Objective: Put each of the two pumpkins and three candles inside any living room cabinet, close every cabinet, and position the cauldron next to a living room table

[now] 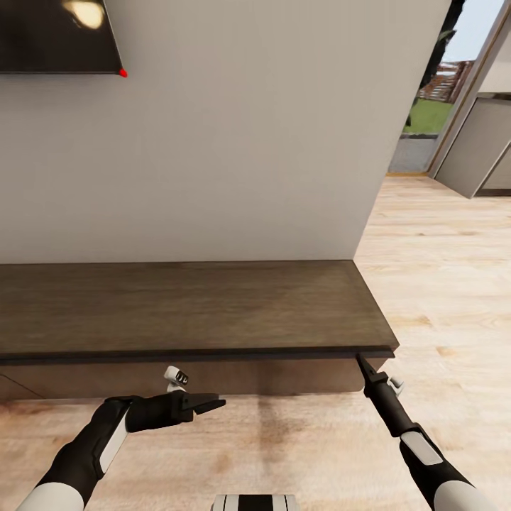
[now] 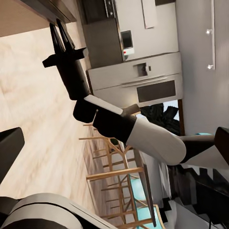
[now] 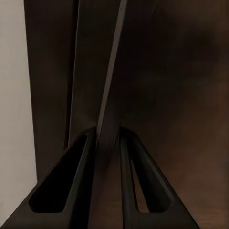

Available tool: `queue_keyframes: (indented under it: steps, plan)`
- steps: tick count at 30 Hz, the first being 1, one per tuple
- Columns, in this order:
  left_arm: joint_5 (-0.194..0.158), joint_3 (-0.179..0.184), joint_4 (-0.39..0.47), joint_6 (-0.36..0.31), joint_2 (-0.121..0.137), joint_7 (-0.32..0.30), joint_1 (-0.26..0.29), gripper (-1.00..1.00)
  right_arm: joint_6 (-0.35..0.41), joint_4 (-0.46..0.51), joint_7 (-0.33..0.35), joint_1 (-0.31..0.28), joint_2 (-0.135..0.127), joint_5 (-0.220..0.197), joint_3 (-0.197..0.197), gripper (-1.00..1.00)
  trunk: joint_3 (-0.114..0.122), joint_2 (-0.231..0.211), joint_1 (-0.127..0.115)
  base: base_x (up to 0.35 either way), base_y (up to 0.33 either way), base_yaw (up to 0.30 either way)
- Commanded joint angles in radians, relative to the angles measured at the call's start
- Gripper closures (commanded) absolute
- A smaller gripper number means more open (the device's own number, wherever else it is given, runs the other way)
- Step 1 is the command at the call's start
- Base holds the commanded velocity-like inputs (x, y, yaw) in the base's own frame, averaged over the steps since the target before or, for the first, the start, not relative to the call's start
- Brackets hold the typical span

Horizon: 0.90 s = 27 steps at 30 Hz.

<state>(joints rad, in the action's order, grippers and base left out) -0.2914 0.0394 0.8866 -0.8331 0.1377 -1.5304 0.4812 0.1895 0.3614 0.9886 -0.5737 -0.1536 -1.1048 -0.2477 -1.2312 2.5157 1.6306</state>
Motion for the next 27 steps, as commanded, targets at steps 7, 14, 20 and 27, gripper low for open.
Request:
queue_keyframes:
  steps: [7, 14, 20, 27]
  plan:
    - [-0.003, 0.004, 0.000, -0.011, 0.000, -0.001, 0.000, -1.00, 0.006, -0.012, -0.005, 0.000, 0.000, -0.003, 0.001, 1.00, -0.001, 0.000, 0.000, -0.053, 0.000, 0.000]
    - [-0.003, 0.004, 0.000, -0.010, 0.000, -0.001, 0.000, -1.00, 0.007, -0.012, -0.005, 0.000, -0.001, -0.003, 0.001, 1.00, -0.001, 0.000, 0.000, -0.032, 0.000, 0.000]
    - [-0.002, 0.004, 0.000, -0.009, 0.000, -0.001, 0.000, -1.00, 0.007, -0.012, -0.005, 0.000, -0.001, -0.003, 0.001, 1.00, -0.001, 0.000, 0.000, -0.111, 0.000, 0.000]
    - [-0.002, 0.005, 0.000, -0.009, 0.000, -0.001, 0.000, -1.00, 0.007, -0.012, -0.005, 0.000, 0.000, -0.004, 0.001, 1.00, -0.001, 0.000, 0.000, -0.279, 0.000, 0.000]
